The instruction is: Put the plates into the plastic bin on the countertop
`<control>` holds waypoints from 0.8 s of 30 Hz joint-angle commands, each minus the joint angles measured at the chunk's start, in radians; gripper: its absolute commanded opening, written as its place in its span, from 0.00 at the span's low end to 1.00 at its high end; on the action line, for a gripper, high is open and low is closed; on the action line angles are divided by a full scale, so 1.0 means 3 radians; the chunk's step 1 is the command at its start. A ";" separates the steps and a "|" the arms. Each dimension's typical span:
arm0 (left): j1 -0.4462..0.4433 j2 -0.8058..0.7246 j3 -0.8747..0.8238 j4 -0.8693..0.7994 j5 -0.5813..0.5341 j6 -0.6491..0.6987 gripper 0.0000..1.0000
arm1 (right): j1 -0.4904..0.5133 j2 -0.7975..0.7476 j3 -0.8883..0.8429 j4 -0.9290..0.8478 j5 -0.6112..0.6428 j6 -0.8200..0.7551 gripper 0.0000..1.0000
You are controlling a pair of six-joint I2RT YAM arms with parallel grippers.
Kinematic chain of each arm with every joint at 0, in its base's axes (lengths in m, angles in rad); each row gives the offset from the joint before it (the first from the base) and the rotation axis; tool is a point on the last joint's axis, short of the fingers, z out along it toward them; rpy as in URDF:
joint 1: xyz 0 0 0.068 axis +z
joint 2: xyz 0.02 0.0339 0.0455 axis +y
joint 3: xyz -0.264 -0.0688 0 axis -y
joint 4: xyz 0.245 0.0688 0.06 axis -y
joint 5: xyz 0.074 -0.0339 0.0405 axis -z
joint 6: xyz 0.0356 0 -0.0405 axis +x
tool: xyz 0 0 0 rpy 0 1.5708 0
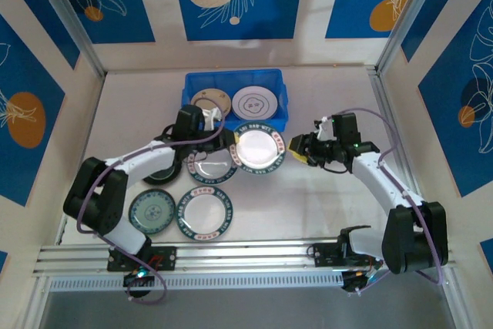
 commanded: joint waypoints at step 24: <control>0.0364 0.1473 0.2297 -0.0545 -0.0781 0.0127 0.00 | -0.0422 0.0259 0.0005 0.0480 0.0161 0.0253 0.42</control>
